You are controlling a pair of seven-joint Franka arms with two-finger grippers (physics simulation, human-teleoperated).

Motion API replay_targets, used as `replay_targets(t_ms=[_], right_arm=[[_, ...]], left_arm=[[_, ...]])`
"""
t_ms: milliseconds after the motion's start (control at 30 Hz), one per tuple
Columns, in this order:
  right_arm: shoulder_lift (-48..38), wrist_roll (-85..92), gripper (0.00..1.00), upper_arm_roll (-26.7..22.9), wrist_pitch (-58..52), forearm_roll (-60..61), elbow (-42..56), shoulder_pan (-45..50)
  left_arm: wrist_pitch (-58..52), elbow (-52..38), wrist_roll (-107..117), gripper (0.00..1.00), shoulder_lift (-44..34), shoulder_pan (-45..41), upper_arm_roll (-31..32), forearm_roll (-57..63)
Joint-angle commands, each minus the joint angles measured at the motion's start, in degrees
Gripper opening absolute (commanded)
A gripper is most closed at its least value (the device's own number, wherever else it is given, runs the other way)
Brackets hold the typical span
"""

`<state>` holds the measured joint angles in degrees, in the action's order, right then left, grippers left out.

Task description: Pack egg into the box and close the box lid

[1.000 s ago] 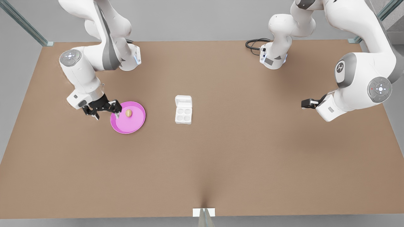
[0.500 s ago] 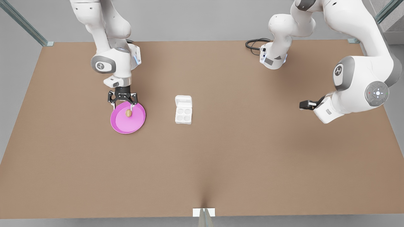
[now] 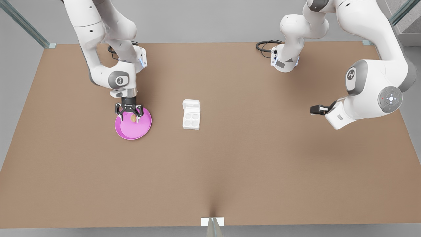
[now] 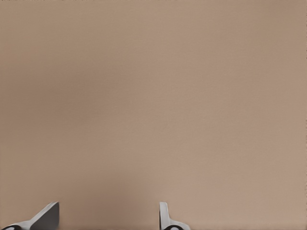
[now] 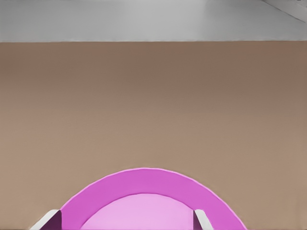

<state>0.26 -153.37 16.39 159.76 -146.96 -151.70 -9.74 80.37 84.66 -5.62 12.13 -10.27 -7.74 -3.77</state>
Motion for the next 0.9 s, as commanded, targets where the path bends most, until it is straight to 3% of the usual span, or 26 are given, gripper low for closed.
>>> replay_targets(t_ms=[0,133,867], right_arm=[[0.2,-0.1,1.00,-0.7,0.0,-1.2,0.0,-1.1],[5.6,-0.4,1.00,-0.7,-0.7,-5.4,0.4,-4.2],[12.6,-0.4,1.00,4.1,1.8,-3.9,2.9,-3.2]], left_arm=[[0.0,0.1,0.2,1.00,-0.1,0.0,0.0,0.0],[0.0,0.2,0.3,1.00,0.0,0.0,0.1,0.0],[0.0,0.1,0.4,1.00,0.1,0.0,0.0,0.0]])
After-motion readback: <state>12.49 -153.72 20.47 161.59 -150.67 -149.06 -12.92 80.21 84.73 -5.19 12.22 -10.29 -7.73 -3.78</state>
